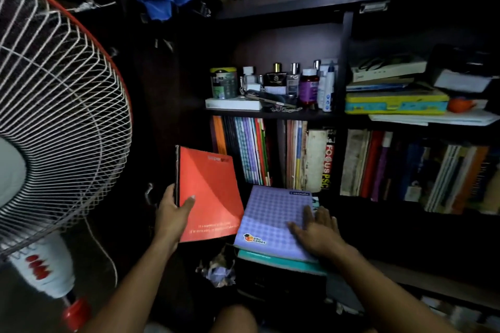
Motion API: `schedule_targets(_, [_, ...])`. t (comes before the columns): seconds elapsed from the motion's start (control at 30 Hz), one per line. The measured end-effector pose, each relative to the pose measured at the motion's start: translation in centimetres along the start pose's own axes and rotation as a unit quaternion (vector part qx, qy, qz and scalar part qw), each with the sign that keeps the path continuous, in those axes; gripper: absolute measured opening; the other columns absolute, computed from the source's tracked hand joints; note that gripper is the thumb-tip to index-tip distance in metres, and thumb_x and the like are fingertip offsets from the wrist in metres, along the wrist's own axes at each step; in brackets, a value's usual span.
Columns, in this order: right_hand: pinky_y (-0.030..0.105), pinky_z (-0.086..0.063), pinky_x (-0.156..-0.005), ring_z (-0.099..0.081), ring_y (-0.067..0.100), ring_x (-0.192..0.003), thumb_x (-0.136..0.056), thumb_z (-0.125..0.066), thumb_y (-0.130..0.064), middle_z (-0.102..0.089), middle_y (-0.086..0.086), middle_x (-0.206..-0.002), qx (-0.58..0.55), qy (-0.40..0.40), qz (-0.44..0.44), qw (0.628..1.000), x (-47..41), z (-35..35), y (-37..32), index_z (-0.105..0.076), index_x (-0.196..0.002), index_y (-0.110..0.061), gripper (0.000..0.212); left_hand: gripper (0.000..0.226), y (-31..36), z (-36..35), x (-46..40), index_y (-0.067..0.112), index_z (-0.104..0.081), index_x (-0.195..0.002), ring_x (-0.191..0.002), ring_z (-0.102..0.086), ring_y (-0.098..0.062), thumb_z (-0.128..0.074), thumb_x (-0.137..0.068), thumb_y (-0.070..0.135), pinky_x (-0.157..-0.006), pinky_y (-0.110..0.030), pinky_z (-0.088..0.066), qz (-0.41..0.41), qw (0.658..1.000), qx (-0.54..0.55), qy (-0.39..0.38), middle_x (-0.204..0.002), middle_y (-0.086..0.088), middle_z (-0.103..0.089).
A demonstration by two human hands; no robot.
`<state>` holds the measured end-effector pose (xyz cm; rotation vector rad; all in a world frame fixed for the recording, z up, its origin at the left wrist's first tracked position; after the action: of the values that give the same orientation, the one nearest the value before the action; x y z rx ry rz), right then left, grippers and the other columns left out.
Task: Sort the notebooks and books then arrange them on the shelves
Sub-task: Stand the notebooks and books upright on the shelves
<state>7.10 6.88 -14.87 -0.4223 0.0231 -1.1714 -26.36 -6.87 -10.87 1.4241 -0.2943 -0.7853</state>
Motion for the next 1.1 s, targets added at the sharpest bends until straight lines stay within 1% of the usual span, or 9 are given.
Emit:
schedule_targets(0.13, [0.053, -0.002, -0.123, 0.004, 0.031, -0.155, -0.100, -0.039, -0.055, 0.002, 0.013, -0.168, 0.115, 0.025, 0.048, 0.992, -2.4, 3.0, -2.6, -0.005, -0.161, -0.021, 0.077, 0.054, 2.6, -0.1, 0.1, 0.015, -0.039, -0.148, -0.112, -0.062, -0.034, -0.061, -0.099, 0.024, -0.093, -0.041, -0.049, -0.070, 0.989, -0.082, 0.102, -0.128, -0.015, -0.065])
schedule_targets(0.23, [0.050, -0.010, -0.124, -0.005, 0.029, -0.154, -0.093, -0.055, -0.046, -0.009, 0.009, -0.167, 0.187, 0.079, 0.166, 0.965, -3.6, 5.8, -7.8, -0.013, -0.159, -0.018, 0.083, 0.062, 2.7, -2.0, -0.8, 0.010, -0.029, -0.154, -0.118, -0.059, -0.041, -0.059, -0.099, 0.018, -0.097, -0.042, -0.044, -0.045, 0.986, -0.048, 0.151, -0.132, -0.024, -0.061])
schedule_targets(0.3, [0.049, -0.003, -0.124, 0.002, 0.026, -0.155, -0.097, -0.055, -0.041, -0.005, 0.007, -0.168, 0.233, 0.087, 0.236, 0.939, -3.7, 7.0, -10.9, -0.012, -0.160, -0.015, 0.081, 0.063, 1.9, -3.6, -1.1, 0.013, -0.028, -0.154, -0.118, -0.059, -0.042, -0.058, -0.099, 0.018, -0.099, -0.044, -0.046, -0.025, 0.989, -0.031, 0.142, -0.131, -0.024, -0.062])
schedule_targets(0.43, [0.055, 0.010, -0.120, 0.011, 0.026, -0.155, -0.098, -0.049, -0.030, 0.003, 0.009, -0.169, 0.387, 0.149, 0.320, 0.852, -6.8, 8.5, -16.7, -0.007, -0.160, -0.013, 0.077, 0.064, -0.9, -5.4, -2.7, 0.015, -0.034, -0.152, -0.117, -0.062, -0.039, -0.064, -0.096, 0.026, -0.095, -0.041, -0.048, -0.002, 0.989, -0.025, 0.143, -0.127, -0.019, -0.066])
schedule_targets(0.57, [0.063, 0.003, -0.120, 0.004, 0.030, -0.155, -0.101, -0.033, -0.035, 0.000, 0.012, -0.168, 0.495, 0.243, 0.386, 0.739, -10.7, 8.9, -20.0, -0.011, -0.160, -0.010, 0.068, 0.054, -2.7, -6.1, -4.3, 0.021, -0.048, -0.145, -0.116, -0.063, -0.033, -0.064, -0.096, 0.038, -0.095, -0.037, -0.047, -0.020, 0.991, -0.058, 0.119, -0.125, -0.008, -0.069])
schedule_targets(0.67, [0.064, 0.003, -0.119, 0.005, 0.030, -0.155, -0.101, -0.031, -0.045, 0.003, 0.012, -0.168, 0.553, 0.285, 0.374, 0.688, -13.9, 9.2, -19.4, -0.008, -0.160, -0.010, 0.073, 0.051, -3.1, -6.2, -4.6, 0.026, -0.046, -0.145, -0.113, -0.063, -0.035, -0.058, -0.098, 0.042, -0.093, -0.037, -0.047, -0.033, 0.987, -0.084, 0.130, -0.125, -0.008, -0.069])
schedule_targets(0.8, [0.065, 0.005, -0.118, 0.009, 0.031, -0.155, -0.095, -0.029, -0.070, 0.012, 0.013, -0.167, 0.598, 0.314, 0.359, 0.644, -17.1, 10.1, -16.4, 0.005, -0.160, -0.011, 0.094, 0.057, -3.6, -6.4, -4.7, 0.026, -0.042, -0.148, -0.113, -0.063, -0.035, -0.054, -0.098, 0.049, -0.090, -0.040, -0.049, -0.030, 0.985, -0.104, 0.136, -0.125, -0.010, -0.068])
schedule_targets(0.93, [0.065, 0.008, -0.118, 0.015, 0.033, -0.154, -0.095, -0.020, -0.072, 0.016, 0.016, -0.165, 0.607, 0.327, 0.359, 0.629, -17.5, 10.2, -15.6, 0.008, -0.159, -0.013, 0.092, 0.057, -3.4, -6.4, -4.5, 0.027, -0.041, -0.148, -0.110, -0.064, -0.034, -0.052, -0.098, 0.050, -0.089, -0.039, -0.050, -0.022, 0.982, -0.120, 0.141, -0.123, -0.008, -0.068])
schedule_targets(1.1, [0.067, 0.006, -0.116, 0.014, 0.035, -0.153, -0.097, -0.024, -0.066, 0.018, 0.020, -0.164, 0.612, 0.347, 0.354, 0.616, -17.1, 9.7, -14.8, 0.009, -0.159, -0.010, 0.090, 0.051, -2.8, -6.5, -4.1, 0.030, -0.043, -0.142, -0.098, -0.070, -0.027, -0.051, -0.097, 0.053, -0.085, -0.039, -0.056, -0.029, 0.984, -0.116, 0.133, -0.117, -0.003, -0.071])
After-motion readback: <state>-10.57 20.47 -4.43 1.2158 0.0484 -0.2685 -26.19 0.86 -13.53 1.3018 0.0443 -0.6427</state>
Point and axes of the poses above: each hand's wrist, its own x-axis away from the middle knuckle, its own z-axis out of the back of the hand, y = z × x, the point moved 6 cm from there along -x, towards the middle knuckle
